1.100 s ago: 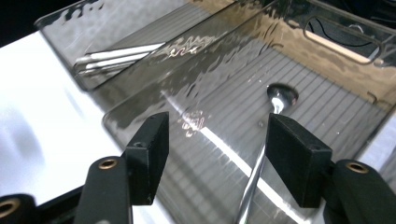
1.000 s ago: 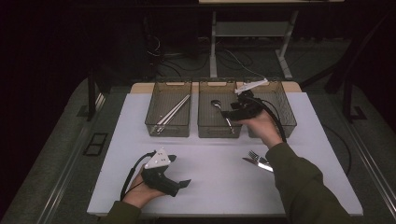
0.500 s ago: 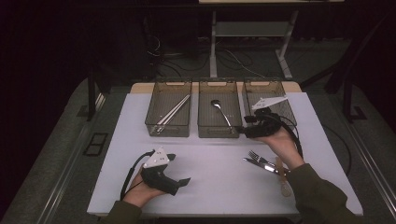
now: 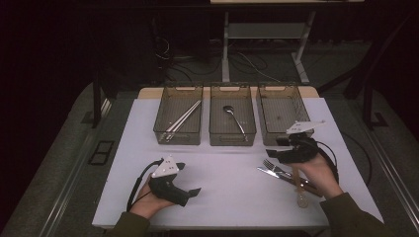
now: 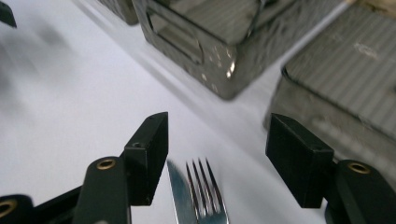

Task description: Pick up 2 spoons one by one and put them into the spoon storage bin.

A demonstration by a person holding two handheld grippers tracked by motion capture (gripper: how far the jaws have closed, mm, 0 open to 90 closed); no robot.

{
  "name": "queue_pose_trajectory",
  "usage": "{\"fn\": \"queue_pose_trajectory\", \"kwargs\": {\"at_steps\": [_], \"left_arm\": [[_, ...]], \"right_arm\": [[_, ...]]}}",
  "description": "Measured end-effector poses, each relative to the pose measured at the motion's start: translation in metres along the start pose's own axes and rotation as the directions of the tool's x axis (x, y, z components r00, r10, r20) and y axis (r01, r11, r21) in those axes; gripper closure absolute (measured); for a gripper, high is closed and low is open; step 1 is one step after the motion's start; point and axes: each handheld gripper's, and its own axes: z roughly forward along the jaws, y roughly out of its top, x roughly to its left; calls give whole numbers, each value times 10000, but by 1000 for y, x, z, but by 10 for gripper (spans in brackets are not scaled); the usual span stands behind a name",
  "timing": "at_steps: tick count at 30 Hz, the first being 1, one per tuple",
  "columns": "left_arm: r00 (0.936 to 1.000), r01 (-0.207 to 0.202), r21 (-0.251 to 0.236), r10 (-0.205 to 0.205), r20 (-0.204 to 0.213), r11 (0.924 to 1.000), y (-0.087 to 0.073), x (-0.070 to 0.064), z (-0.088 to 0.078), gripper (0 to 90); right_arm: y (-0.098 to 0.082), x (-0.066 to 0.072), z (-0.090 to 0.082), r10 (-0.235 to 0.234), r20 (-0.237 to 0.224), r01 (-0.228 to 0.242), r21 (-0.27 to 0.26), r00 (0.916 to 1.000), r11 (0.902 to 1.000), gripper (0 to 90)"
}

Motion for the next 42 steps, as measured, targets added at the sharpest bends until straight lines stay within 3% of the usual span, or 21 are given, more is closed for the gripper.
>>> {"fn": "queue_pose_trajectory", "kwargs": {"at_steps": [10, 20, 25, 33, 42], "left_arm": [[10000, -83, 33, 83, 22, 10000, 0, -2, 0, 0], [9999, -113, 84, 113, 17, 9999, 0, -3, 1, 0], [9999, -135, 119, 134, 61, 9998, 1, -3, 1, 0], [9999, -114, 113, 113, 79, 9999, 0, -3, 2, 0], [9998, -151, 142, 149, 93, 9998, 1, -3, 2, 0]], "right_arm": [[-41, -13, -24, 495, 357, -508, 370, 9981, 9980, 390], [-69, -19, -32, 933, 259, -950, 745, 9953, 9927, 378], [-72, -19, -23, 1103, 34, -1101, 964, 9939, 9892, 372], [-77, -24, -15, 1331, 108, -1334, 1254, 9910, 9831, 375], [-78, -28, -9, 1500, -14, -1482, 1423, 9887, 9787, 439]]}}
